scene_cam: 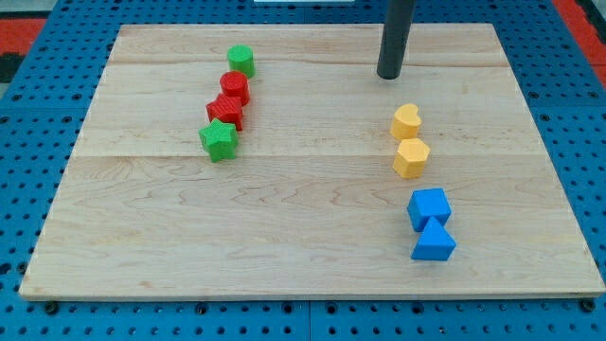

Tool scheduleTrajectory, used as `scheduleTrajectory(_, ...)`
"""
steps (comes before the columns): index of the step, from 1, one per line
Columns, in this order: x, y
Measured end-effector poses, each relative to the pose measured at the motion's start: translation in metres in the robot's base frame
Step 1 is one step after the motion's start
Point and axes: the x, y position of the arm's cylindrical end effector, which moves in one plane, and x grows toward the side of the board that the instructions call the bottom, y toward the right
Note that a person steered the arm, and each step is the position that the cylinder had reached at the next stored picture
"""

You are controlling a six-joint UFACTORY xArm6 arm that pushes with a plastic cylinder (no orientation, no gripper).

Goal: Move your arm towards center left

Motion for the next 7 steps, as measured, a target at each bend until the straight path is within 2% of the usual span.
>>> scheduleTrajectory(4,0.005,-0.015)
scheduleTrajectory(5,0.031,-0.057)
scheduleTrajectory(6,0.091,-0.113)
scheduleTrajectory(7,0.175,-0.165)
